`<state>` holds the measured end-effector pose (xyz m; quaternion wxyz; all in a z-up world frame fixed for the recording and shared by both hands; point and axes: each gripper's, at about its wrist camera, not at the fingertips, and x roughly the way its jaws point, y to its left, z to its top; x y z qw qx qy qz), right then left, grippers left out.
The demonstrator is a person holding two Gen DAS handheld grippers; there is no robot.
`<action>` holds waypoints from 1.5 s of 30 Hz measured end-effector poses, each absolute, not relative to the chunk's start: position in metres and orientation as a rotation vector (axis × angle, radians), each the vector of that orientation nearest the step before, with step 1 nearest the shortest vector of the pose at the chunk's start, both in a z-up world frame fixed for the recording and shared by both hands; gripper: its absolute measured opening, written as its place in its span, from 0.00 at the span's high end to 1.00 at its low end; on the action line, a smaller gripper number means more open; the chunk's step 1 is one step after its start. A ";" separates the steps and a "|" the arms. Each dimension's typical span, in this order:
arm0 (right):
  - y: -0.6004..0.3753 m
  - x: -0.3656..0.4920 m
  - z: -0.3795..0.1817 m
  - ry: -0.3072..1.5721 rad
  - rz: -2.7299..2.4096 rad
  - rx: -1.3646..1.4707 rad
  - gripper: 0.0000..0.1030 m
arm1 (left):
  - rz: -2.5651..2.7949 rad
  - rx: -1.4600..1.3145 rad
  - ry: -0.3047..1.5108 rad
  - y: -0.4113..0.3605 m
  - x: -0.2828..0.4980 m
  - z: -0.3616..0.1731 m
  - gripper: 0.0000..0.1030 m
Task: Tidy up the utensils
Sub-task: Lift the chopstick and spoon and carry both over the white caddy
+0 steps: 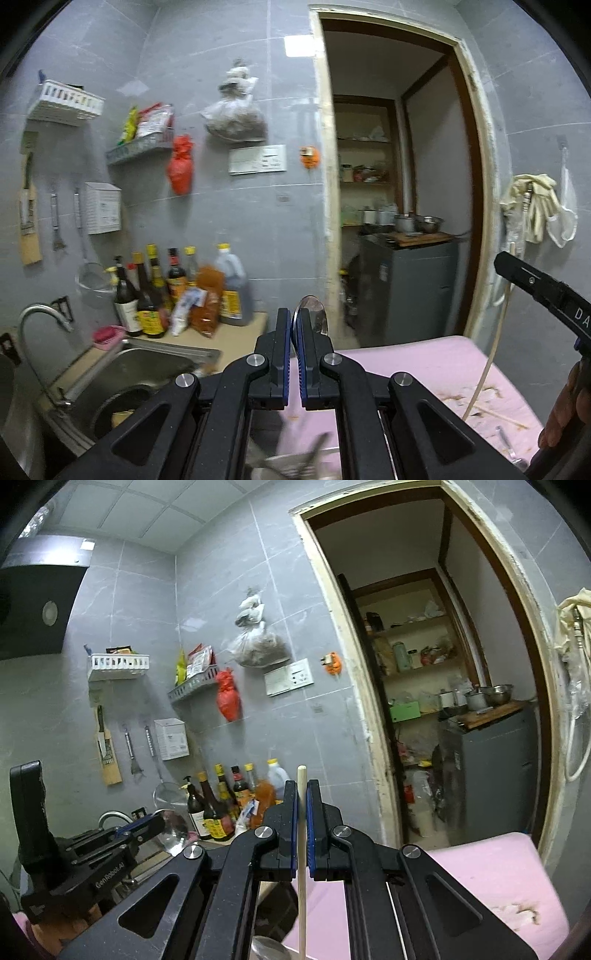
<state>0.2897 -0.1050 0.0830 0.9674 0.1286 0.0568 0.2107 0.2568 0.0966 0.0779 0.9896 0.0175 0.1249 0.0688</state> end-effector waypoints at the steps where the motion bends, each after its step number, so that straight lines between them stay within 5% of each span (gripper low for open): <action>1: -0.098 0.292 0.080 0.118 0.428 0.260 0.96 | 0.150 0.039 0.251 0.104 0.256 0.077 0.96; 14: -0.065 0.314 0.037 0.188 0.345 0.217 0.96 | 0.204 0.099 0.291 0.151 0.268 0.039 0.96; 45: -0.054 0.313 -0.010 0.217 0.270 0.137 0.96 | 0.269 0.360 0.171 0.091 0.269 -0.033 0.96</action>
